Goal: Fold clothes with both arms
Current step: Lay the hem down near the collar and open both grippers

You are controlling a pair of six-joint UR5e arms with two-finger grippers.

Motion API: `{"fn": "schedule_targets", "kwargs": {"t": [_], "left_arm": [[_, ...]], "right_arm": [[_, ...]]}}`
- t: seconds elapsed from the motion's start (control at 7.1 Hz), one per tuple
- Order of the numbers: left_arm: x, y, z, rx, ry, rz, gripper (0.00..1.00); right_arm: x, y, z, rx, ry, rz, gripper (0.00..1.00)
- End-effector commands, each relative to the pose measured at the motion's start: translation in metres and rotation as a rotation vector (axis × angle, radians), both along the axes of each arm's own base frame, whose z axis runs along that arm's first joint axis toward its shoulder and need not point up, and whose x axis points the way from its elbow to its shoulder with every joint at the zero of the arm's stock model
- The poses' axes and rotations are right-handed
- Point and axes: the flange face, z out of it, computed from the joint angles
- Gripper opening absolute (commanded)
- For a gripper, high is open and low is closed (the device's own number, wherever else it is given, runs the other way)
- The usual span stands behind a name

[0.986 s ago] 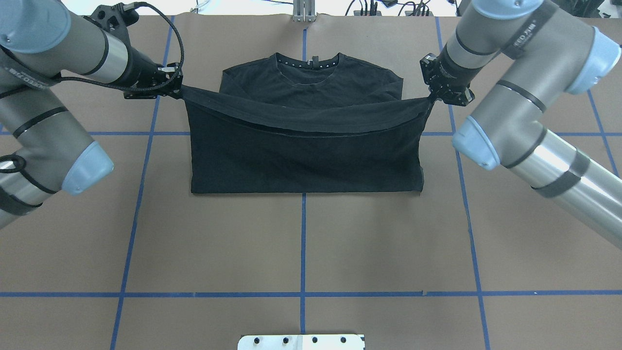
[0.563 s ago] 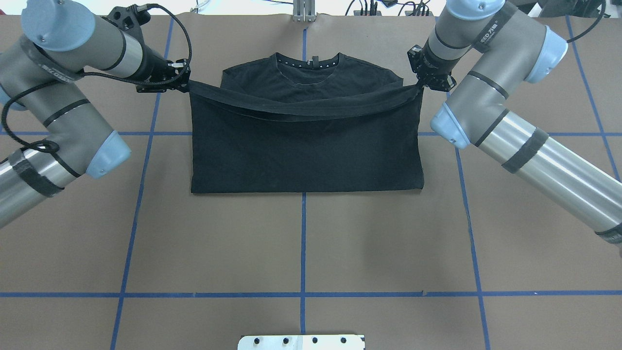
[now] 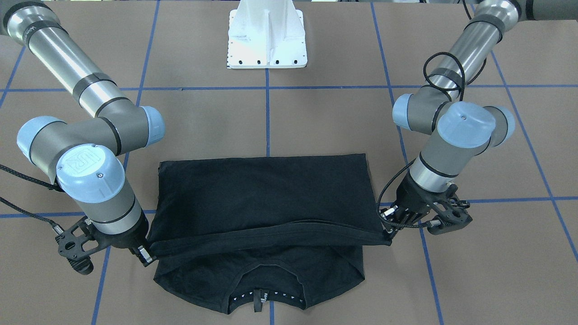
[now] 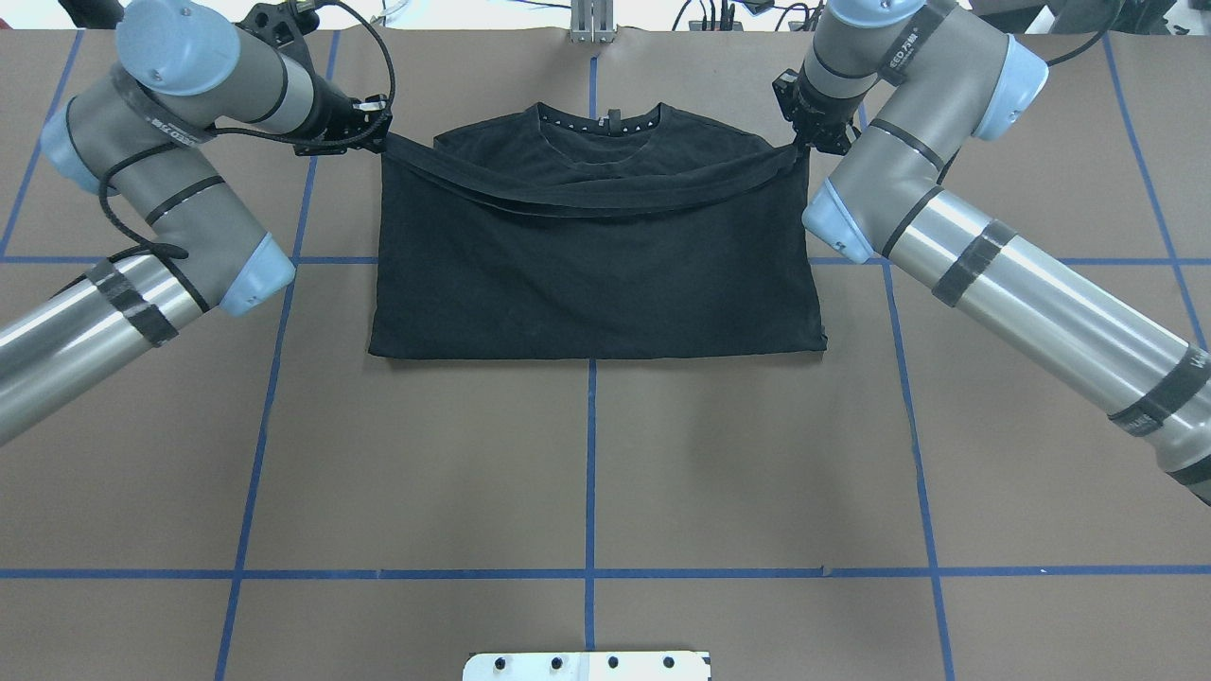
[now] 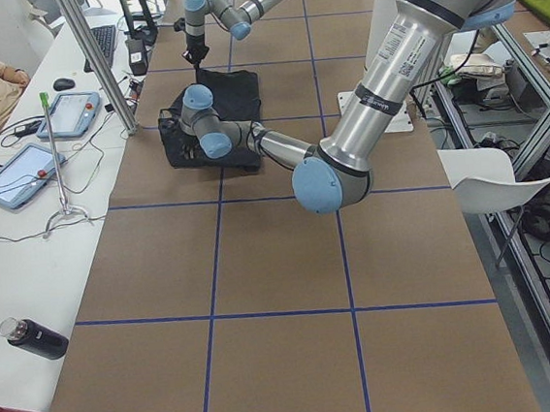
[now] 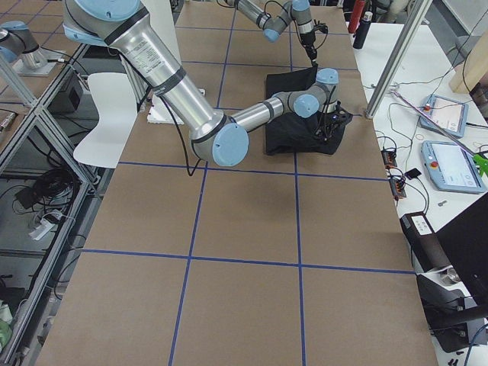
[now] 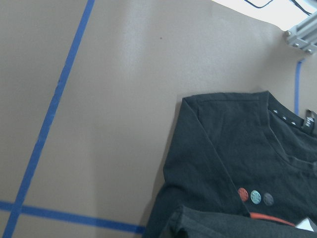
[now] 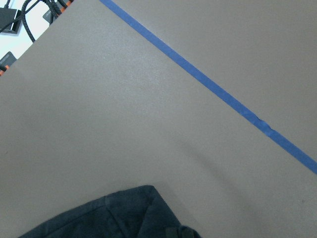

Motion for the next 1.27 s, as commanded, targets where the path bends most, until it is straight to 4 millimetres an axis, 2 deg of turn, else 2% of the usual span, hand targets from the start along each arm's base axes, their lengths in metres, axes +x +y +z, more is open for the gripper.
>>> {"fn": "schedule_targets", "kwargs": {"t": [0.0,0.14,0.28,0.42,0.56,0.7,0.85,0.99,1.13], "left_arm": [[0.010,-0.025,0.018,0.019,-0.017,-0.048,0.34],[0.002,-0.030,0.020,0.024,-0.016,-0.058,0.43],[-0.003,-0.031,0.018,0.024,-0.011,-0.066,0.46],[-0.004,-0.029,0.011,0.032,-0.003,-0.061,0.46],[-0.008,-0.026,0.001,0.043,0.007,-0.062,0.46],[-0.009,-0.025,-0.001,0.044,0.011,-0.063,0.47],[-0.013,-0.018,0.001,0.034,0.026,-0.072,0.47],[-0.014,-0.016,-0.002,0.037,0.031,-0.075,0.47],[-0.015,-0.014,-0.008,0.036,0.031,-0.075,0.47]], "right_arm": [[-0.007,-0.012,-0.002,0.015,0.011,0.011,0.73],[-0.008,-0.018,0.003,0.025,0.016,0.025,0.79],[-0.008,-0.018,-0.003,0.029,0.005,0.035,0.99],[-0.001,-0.006,-0.012,0.049,-0.027,0.046,0.99],[0.001,0.042,-0.003,0.070,-0.066,0.029,0.99],[0.006,0.084,0.004,0.090,-0.092,0.006,0.99],[0.011,0.144,0.021,0.092,-0.112,-0.010,0.99],[0.018,0.203,0.025,0.141,-0.114,-0.036,0.99],[0.000,0.241,0.037,0.168,-0.075,-0.030,0.99]]}}
